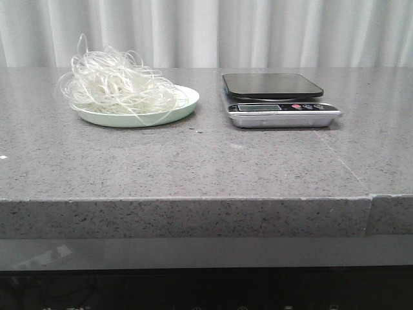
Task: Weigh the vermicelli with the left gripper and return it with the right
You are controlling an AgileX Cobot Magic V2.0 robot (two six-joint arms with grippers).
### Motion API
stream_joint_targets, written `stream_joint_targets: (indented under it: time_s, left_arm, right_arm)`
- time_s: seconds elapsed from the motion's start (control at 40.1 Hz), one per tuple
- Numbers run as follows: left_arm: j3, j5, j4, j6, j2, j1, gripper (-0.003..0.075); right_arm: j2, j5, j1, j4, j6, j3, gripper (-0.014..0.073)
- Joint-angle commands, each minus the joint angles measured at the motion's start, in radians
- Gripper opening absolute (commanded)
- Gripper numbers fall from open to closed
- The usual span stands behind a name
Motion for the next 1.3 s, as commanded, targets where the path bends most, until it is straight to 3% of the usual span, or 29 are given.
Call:
stream_joint_targets:
  time_s: [0.0,0.174,0.448,0.673,0.872,1.271]
  left_arm:
    - [0.038,-0.087,-0.010,-0.005,-0.024,0.002,0.0155]
    - [0.038,-0.087,-0.010,-0.005,-0.024,0.002,0.0155]
    - [0.038,-0.087,-0.010,-0.005,-0.024,0.002,0.0155]
    - [0.038,-0.087,-0.010,-0.005,-0.024,0.002,0.0155]
    - [0.038,-0.087,-0.010,-0.005,-0.024,0.002,0.0155]
    - [0.038,-0.087,-0.010,-0.005,-0.024,0.002,0.0155]
  right_arm:
    - [0.006,-0.061,-0.005,-0.007,0.000,-0.018,0.0164]
    - [-0.064,-0.105,-0.088,0.004,-0.005,0.071,0.0164]
    - [-0.306,-0.581,-0.348,0.013,-0.005,0.429,0.0164]
    - [-0.417,-0.825,-0.492,0.025,-0.004,0.674,0.0164]
    - [-0.451,-0.962,-0.525,0.025,-0.004,0.801,0.0164]
    - [-0.451,-0.991,-0.525,0.031,-0.002,0.800,0.0164]
